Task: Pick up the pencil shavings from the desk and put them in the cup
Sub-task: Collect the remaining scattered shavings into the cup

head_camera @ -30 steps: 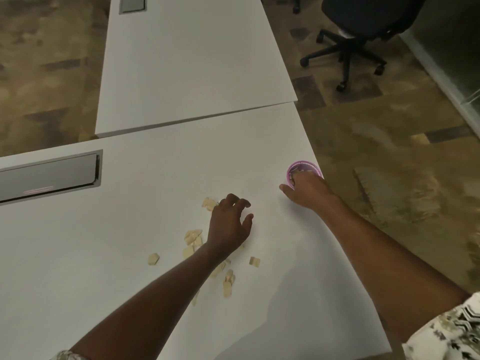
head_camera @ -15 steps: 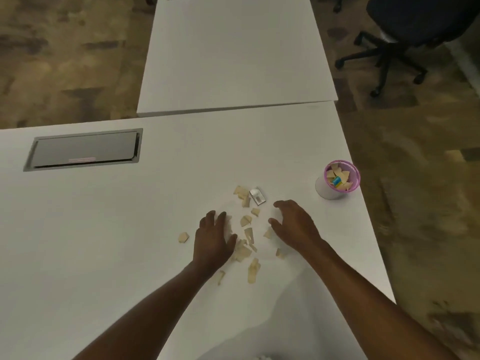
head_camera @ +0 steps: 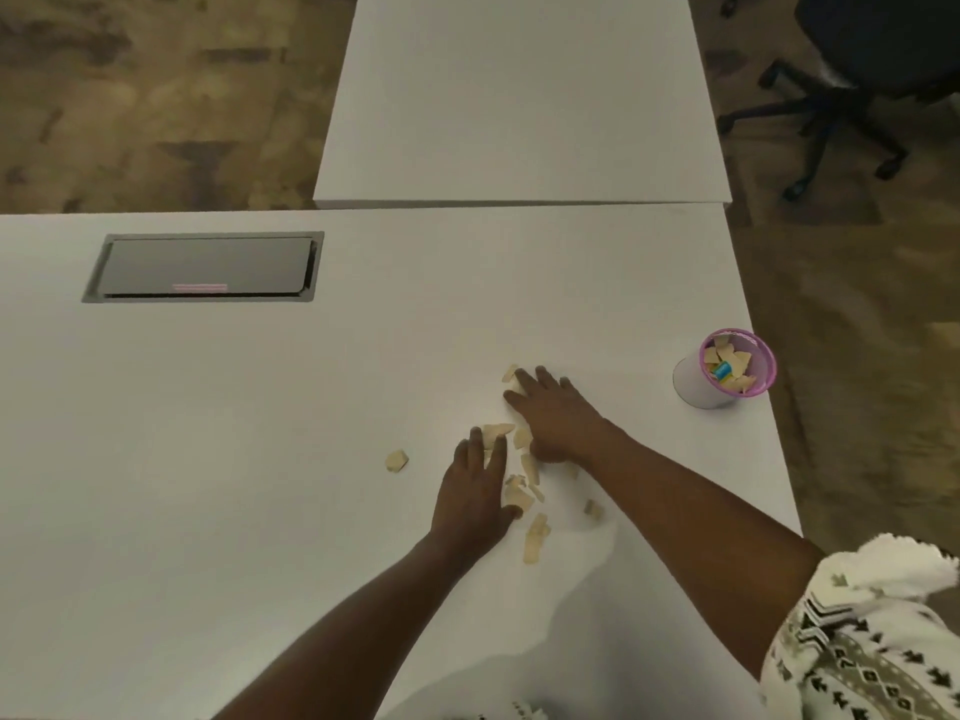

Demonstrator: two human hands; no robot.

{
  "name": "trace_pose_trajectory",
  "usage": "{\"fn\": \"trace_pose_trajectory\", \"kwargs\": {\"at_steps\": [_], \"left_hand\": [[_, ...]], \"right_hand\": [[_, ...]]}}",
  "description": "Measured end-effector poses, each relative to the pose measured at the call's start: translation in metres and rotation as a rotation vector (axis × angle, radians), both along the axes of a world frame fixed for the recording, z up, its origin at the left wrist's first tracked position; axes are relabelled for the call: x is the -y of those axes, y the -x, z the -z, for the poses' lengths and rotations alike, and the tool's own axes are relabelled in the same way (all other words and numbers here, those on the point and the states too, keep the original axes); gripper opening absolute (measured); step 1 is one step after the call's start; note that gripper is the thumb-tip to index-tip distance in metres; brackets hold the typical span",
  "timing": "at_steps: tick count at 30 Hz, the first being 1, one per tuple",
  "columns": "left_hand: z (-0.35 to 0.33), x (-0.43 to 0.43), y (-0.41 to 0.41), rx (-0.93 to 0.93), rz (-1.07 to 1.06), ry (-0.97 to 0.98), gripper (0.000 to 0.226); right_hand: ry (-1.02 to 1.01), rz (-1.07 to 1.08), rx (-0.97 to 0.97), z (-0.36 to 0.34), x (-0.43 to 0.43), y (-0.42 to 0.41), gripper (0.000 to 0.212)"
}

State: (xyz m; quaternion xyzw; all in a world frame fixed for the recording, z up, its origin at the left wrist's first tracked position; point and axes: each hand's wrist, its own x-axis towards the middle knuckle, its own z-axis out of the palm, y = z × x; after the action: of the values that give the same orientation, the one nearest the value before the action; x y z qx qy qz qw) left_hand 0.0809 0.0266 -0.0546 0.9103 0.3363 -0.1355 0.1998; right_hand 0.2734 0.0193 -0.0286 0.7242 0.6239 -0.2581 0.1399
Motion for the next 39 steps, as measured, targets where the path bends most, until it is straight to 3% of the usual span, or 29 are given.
{"fn": "trace_pose_trajectory", "kwargs": {"at_steps": [5, 9, 15, 24, 29, 32, 39], "left_hand": [[-0.002, 0.0, -0.001, 0.013, 0.038, -0.027, 0.088], [-0.006, 0.0, -0.003, 0.047, 0.01, -0.034, 0.082], [-0.008, 0.002, -0.009, 0.044, 0.009, -0.025, 0.078], [-0.009, 0.003, -0.015, 0.082, -0.003, -0.006, 0.025], [-0.012, 0.007, -0.018, 0.08, -0.03, 0.02, 0.017], [-0.015, 0.007, -0.02, 0.134, -0.103, 0.064, 0.017], [-0.031, 0.001, -0.037, 0.305, -0.496, 0.202, 0.029]], "right_hand": [[-0.118, -0.121, -0.04, 0.0, 0.031, 0.014, 0.068], [-0.141, 0.011, -0.188, 0.004, 0.065, 0.03, 0.08], [-0.212, 0.22, -0.103, 0.014, 0.094, 0.051, 0.076], [-0.382, 0.29, -0.057, 0.018, 0.107, 0.055, 0.034], [-0.381, 0.31, -0.074, 0.018, 0.109, 0.048, 0.022], [-0.431, 0.488, -0.211, 0.017, 0.106, 0.043, 0.02], [-0.518, 1.152, -0.576, -0.003, 0.103, 0.025, 0.02]]}}
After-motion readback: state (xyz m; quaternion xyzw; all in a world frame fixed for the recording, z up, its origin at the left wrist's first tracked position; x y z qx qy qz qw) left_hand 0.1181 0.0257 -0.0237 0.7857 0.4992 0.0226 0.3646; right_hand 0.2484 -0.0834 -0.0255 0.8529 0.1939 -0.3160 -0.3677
